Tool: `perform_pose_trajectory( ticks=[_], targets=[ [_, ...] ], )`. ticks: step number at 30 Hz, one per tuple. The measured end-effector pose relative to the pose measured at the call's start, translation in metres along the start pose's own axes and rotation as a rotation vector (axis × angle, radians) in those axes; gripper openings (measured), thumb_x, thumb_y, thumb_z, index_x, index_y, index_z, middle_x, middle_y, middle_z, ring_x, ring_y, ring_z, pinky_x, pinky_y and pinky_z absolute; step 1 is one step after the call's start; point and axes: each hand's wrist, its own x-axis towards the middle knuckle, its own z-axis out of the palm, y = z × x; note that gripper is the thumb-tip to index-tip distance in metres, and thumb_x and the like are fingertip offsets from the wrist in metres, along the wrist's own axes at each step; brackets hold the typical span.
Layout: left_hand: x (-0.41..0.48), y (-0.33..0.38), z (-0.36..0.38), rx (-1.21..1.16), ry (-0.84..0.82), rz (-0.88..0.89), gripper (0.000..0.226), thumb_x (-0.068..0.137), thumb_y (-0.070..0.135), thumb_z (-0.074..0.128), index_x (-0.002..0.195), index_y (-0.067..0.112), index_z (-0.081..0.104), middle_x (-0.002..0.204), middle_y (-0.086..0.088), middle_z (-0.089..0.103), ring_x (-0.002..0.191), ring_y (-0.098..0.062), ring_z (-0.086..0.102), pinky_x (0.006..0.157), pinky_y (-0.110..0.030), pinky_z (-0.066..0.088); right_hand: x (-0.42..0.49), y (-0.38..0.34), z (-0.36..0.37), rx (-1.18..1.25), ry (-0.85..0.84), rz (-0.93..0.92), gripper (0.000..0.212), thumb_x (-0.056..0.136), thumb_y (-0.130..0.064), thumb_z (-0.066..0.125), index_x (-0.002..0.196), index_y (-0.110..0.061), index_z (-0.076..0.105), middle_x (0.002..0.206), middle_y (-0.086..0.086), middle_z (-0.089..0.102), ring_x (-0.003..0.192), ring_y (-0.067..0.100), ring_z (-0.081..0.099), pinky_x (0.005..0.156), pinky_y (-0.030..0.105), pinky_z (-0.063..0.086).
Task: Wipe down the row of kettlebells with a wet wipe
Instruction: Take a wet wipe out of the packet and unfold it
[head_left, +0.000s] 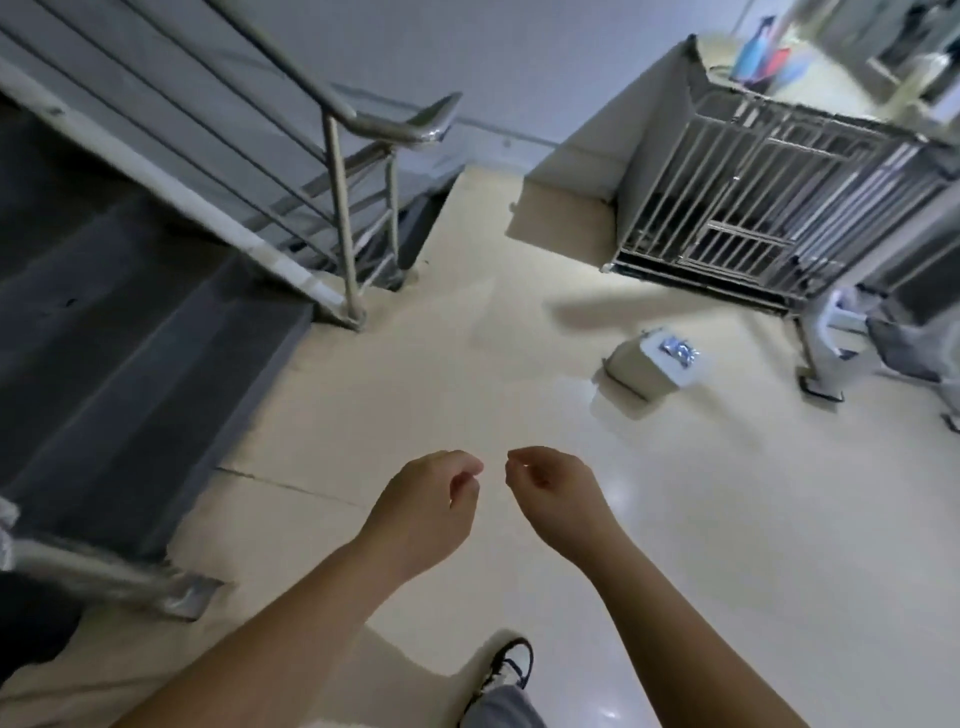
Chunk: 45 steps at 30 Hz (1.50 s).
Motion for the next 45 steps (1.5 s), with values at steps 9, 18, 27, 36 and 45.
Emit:
perform_pose_trajectory(
  ticks=[9, 18, 27, 36, 45],
  targets=[
    [0.185, 0.150, 0.140, -0.029, -0.253, 0.137, 0.028, 0.097, 0.028, 0.051, 0.121, 0.029, 0.065, 0.110, 0.019, 0.067, 0.099, 0.002, 0.061, 0.093, -0.023, 0.051, 0.111, 0.122, -0.184, 0.141, 0.200, 0.182, 0.037, 0.100, -0.032, 0.052, 0.132, -0.021, 0.067, 0.092, -0.009, 0.076, 0.092, 0.005, 0.070, 0.085, 0.028, 0.057],
    [0.389, 0.238, 0.208, -0.033, -0.332, 0.162, 0.026, 0.095, 0.032, 0.053, 0.119, 0.034, 0.064, 0.102, 0.022, 0.065, 0.094, 0.005, 0.061, 0.090, -0.023, 0.052, 0.278, 0.189, -0.319, 0.248, 0.270, 0.280, 0.038, 0.099, -0.031, 0.053, 0.135, -0.021, 0.063, 0.094, 0.010, 0.078, 0.090, 0.022, 0.074, 0.090, 0.041, 0.060],
    [0.621, 0.322, 0.310, 0.042, -0.516, 0.248, 0.020, 0.095, 0.030, 0.049, 0.108, 0.033, 0.064, 0.090, 0.017, 0.066, 0.084, 0.002, 0.060, 0.076, -0.019, 0.050, 0.459, 0.268, -0.453, 0.287, 0.431, 0.389, 0.042, 0.099, -0.029, 0.053, 0.140, -0.023, 0.060, 0.093, 0.001, 0.076, 0.089, 0.015, 0.072, 0.082, 0.030, 0.057],
    [0.790, 0.379, 0.492, 0.154, -0.641, 0.287, 0.027, 0.097, 0.029, 0.048, 0.122, 0.028, 0.060, 0.111, 0.016, 0.056, 0.088, 0.001, 0.055, 0.085, -0.023, 0.050, 0.609, 0.432, -0.560, 0.322, 0.435, 0.444, 0.041, 0.099, -0.029, 0.053, 0.139, -0.025, 0.061, 0.088, 0.000, 0.075, 0.087, 0.014, 0.070, 0.078, 0.030, 0.055],
    [0.966, 0.264, 0.686, 0.292, -0.597, 0.249, 0.040, 0.096, 0.031, 0.049, 0.136, 0.031, 0.050, 0.143, 0.020, 0.038, 0.115, -0.007, 0.053, 0.096, -0.028, 0.046, 0.783, 0.630, -0.494, 0.394, 0.438, 0.486, 0.041, 0.100, -0.026, 0.051, 0.141, -0.027, 0.058, 0.079, -0.008, 0.066, 0.073, 0.006, 0.061, 0.065, 0.020, 0.047]
  ],
)
